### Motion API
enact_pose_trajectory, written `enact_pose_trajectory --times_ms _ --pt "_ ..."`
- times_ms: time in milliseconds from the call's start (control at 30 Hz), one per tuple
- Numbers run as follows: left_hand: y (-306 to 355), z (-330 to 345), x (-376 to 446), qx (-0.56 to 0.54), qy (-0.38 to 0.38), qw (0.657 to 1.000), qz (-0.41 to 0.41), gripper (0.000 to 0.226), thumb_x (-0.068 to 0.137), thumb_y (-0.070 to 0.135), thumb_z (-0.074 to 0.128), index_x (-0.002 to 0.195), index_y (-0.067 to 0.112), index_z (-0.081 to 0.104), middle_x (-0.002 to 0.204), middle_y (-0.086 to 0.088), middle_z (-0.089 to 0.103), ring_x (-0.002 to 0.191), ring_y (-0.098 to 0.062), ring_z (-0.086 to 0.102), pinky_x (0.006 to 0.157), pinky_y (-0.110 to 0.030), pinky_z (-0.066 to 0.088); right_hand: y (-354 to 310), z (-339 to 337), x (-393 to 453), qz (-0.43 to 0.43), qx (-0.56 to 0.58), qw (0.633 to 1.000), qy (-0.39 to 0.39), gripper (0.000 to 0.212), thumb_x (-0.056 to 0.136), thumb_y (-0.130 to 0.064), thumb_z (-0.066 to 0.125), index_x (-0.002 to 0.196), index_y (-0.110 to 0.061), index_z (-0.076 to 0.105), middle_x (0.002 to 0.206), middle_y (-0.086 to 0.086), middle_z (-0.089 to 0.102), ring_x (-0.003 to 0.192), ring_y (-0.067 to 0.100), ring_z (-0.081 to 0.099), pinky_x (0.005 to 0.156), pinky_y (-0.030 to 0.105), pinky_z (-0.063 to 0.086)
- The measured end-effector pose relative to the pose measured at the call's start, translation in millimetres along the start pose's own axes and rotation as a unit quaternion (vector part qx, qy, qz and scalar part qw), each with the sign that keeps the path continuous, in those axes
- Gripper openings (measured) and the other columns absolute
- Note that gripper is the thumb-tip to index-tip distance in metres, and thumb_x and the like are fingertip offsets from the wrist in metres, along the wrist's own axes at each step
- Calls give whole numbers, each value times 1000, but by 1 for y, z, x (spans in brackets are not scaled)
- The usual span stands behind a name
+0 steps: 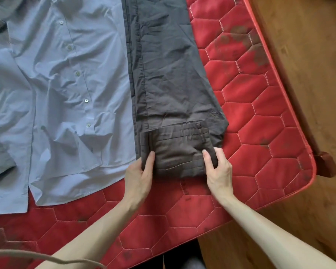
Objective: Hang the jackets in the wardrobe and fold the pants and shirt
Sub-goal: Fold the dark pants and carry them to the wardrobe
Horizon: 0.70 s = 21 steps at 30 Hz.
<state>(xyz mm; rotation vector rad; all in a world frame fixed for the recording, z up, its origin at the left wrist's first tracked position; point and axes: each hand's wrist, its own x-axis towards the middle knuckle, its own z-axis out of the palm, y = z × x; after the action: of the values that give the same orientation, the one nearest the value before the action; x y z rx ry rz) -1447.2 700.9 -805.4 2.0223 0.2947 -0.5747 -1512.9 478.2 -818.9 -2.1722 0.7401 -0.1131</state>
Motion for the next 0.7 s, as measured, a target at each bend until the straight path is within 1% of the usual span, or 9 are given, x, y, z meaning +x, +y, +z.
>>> enact_pose_trajectory --times_ms 67,133,233,300,367,433,567,633,700 --pt "6 1 7 33 32 999 23 49 100 60 47 60 31 49 51 17 48 52 -5 43 54 -29 35 -3 3 6 1 -16 1000 9 21 105 -27 59 105 -5 61 81 11 69 74 41 63 68 49 49" --pt "10 3 15 68 74 994 48 47 105 48 49 60 35 44 49 11 47 51 -8 46 51 -23 28 -7 4 17 -20 -44 998 28 22 108 -26 56 106 -5 61 77 15 69 71 45 63 62 47 47" --pt "15 9 29 102 103 987 66 49 109 37 51 63 31 35 52 6 44 51 -14 43 56 -36 27 -14 5 37 -39 -73 996 33 26 109 -26 51 98 -5 60 69 20 64 63 50 59 57 48 42" --pt "16 13 35 109 104 987 55 39 110 34 50 73 23 43 60 -2 52 60 -30 51 61 -39 32 -17 9 46 -31 -99 994 27 26 110 -25 51 96 -4 60 68 26 63 64 52 59 57 49 40" --pt "18 16 38 116 113 986 51 31 110 32 48 83 17 44 64 -3 53 66 -40 54 62 -42 35 -19 12 50 -17 -123 992 31 27 110 -27 50 97 -5 61 70 28 65 65 53 60 57 50 40" --pt "20 16 38 129 116 983 63 28 110 32 48 86 20 40 63 -1 49 66 -43 54 61 -42 35 -20 12 51 -22 -131 990 35 27 110 -26 49 98 -5 62 68 28 64 63 53 60 56 49 41" --pt "17 12 36 142 116 980 71 19 111 28 40 95 24 33 61 -3 47 64 -45 54 60 -42 32 -22 7 60 -85 -150 983 56 23 108 -17 53 95 0 63 59 23 62 52 49 61 48 40 37" --pt "18 12 35 149 116 979 76 15 111 25 38 98 21 32 58 -2 43 63 -47 54 59 -42 30 -22 8 65 -79 -173 980 64 23 108 -20 55 94 -3 62 63 24 65 56 50 63 50 39 33" --pt "22 13 39 154 114 979 64 15 112 25 38 100 17 35 62 -8 48 67 -48 56 60 -43 31 -21 11 66 -44 -198 977 70 27 108 -28 55 92 -7 60 71 24 68 62 52 64 55 40 31"
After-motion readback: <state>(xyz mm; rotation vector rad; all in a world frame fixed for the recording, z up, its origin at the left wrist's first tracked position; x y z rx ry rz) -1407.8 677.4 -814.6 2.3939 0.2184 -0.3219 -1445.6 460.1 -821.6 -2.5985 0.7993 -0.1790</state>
